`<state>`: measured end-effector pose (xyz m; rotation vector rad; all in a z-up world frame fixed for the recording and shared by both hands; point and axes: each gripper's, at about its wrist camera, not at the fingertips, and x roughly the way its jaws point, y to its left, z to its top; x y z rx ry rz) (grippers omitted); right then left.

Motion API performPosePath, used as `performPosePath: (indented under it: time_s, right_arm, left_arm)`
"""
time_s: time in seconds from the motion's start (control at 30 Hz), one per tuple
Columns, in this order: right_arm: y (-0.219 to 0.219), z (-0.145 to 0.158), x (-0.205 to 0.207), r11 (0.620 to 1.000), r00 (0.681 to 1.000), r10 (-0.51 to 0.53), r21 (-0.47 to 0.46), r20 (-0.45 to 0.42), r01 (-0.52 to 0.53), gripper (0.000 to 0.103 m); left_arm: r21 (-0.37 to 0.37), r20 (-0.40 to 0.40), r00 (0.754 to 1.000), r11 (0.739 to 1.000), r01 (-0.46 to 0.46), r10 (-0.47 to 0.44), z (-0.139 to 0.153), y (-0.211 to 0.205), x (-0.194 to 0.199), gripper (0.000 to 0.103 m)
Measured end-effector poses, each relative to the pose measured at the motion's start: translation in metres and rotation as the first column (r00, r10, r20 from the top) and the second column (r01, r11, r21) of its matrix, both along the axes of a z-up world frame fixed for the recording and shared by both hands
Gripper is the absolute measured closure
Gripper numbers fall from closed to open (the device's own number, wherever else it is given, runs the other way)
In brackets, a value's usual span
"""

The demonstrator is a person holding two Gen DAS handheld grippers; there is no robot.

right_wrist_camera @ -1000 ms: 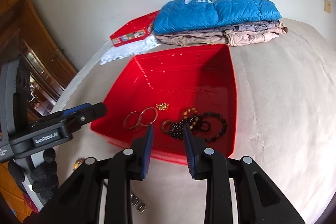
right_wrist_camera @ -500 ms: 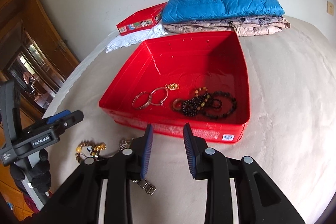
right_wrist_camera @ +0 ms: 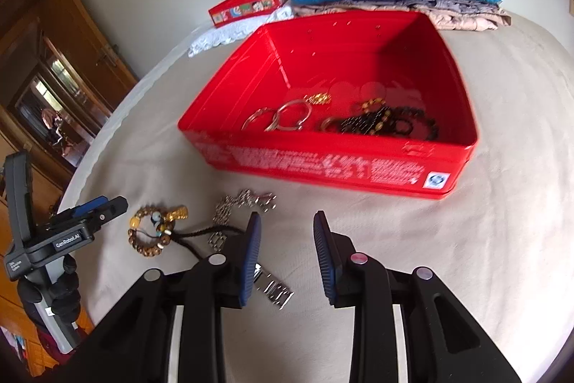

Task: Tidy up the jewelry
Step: 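Withdraw both tools from the tin toward the remaining jewelry, then grasp the silver link watch with the right tool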

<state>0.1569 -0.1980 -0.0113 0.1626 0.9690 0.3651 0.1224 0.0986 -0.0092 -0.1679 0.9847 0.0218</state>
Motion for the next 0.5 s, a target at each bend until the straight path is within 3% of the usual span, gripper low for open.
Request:
performPosePath:
  time_s: [0.5]
  right_arm:
    - [0.028,-0.023,0.001,0.998,0.996,0.053,-0.037,-0.069,-0.055,0.073]
  left_arm:
    - [-0.032,-0.034,0.998,0.998,0.045,-0.046,-0.019,-0.009,-0.015,0.028]
